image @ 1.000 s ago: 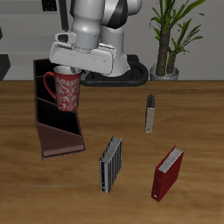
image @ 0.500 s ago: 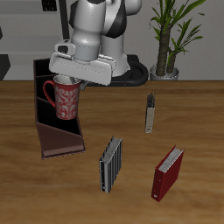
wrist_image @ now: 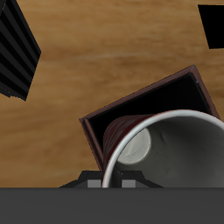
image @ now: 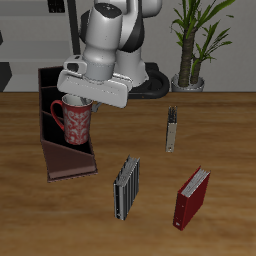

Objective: Place the red mug into the right desk caddy's left compartment and place the red book into the right desk caddy's front compartment

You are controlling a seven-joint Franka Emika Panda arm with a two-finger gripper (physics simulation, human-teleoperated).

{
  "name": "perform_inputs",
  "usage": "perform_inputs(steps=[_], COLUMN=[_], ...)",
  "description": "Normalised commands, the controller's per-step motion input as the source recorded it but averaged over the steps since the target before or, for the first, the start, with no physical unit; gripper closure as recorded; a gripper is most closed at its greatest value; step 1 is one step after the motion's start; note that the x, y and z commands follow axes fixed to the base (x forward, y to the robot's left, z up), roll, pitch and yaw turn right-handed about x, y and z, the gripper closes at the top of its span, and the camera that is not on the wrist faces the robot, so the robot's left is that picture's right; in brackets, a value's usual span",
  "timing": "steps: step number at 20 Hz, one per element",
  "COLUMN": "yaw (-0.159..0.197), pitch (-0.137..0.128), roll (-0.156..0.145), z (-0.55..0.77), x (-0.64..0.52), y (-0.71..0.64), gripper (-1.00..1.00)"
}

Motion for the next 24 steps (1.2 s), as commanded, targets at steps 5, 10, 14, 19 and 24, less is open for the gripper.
perform_inputs(steps=[5, 10, 14, 19, 24], yaw=[-0.046, -0.019, -0.021, -0.045, -0.017], pitch=[0.026, 0.032, 0.005, 0.015, 0.014], roll=[0.002, 0.002, -0.002, -0.019, -0.012], z=[-0.22, -0.23, -0.08, -0.04, -0.07], x=[0.08, 0.06, 0.02, 0.06, 0.07], y=[-0.02, 0.00, -0.04, -0.12, -0.08], gripper=[1.00, 1.00, 1.00, 1.00, 1.00])
